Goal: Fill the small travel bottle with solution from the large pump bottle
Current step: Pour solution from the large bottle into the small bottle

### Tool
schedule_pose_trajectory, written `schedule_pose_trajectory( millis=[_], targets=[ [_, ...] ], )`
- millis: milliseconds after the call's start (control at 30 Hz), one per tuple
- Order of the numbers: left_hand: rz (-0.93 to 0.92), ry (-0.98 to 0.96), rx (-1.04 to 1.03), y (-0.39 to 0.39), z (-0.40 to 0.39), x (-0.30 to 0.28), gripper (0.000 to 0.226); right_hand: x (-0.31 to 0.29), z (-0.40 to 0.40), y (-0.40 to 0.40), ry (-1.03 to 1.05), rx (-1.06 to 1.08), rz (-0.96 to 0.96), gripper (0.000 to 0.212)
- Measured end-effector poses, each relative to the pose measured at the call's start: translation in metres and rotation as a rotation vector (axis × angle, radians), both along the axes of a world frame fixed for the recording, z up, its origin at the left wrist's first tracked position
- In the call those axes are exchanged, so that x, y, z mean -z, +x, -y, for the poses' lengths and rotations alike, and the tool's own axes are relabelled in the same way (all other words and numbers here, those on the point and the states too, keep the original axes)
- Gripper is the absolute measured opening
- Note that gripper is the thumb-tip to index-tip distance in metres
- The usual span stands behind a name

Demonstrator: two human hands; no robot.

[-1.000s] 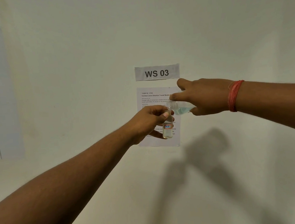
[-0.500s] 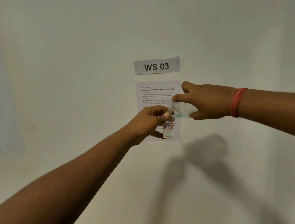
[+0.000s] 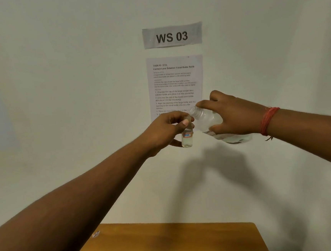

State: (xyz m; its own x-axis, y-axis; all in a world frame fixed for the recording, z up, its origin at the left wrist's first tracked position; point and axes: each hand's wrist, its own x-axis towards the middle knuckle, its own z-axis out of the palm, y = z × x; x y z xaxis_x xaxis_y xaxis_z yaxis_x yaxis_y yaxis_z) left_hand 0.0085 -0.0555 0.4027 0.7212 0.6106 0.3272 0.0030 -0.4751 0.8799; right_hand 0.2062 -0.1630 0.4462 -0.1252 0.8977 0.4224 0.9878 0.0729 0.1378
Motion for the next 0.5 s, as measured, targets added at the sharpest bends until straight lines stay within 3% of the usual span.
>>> schedule_pose_trajectory(
  millis=[500],
  targets=[
    [-0.061,-0.139,-0.022,0.000,-0.011,0.119,0.018,0.170,-0.035,0.007,0.028,0.024,-0.661,0.069]
  ],
)
